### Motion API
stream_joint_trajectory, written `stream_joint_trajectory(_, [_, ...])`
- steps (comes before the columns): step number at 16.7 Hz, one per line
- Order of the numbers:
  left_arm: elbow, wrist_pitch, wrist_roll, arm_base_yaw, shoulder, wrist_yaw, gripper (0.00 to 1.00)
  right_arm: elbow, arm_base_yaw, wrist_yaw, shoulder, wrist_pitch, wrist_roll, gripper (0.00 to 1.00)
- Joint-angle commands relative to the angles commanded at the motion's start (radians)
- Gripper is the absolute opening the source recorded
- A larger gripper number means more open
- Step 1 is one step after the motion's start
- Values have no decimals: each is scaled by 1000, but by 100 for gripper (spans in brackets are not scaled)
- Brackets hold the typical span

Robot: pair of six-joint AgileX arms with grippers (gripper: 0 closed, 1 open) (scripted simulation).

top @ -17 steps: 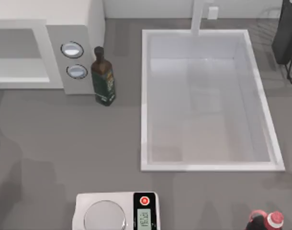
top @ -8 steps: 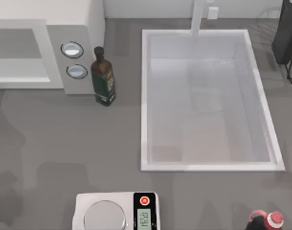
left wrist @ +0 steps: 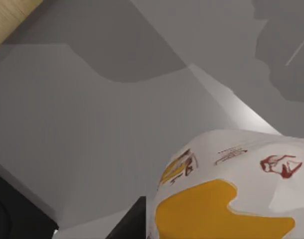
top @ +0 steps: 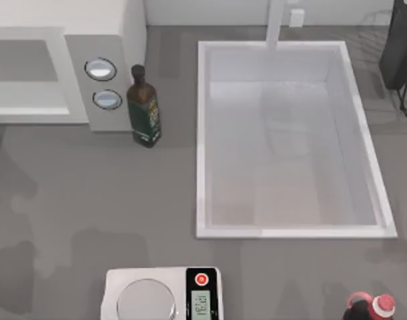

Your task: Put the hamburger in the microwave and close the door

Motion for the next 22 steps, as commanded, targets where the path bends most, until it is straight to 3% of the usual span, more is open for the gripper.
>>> stream_joint_trajectory(4, [3, 101, -40, -13, 18, 7, 0, 0, 0, 0, 0, 0, 0, 100])
stream_joint_trajectory(8, [-10, 361, -141, -39, 71, 28, 0, 0, 0, 0, 0, 0, 0, 100])
stream_joint_trajectory(22, [-210, 1722, -747, -53, 508, 178, 0, 0, 0, 0, 0, 0, 0, 100])
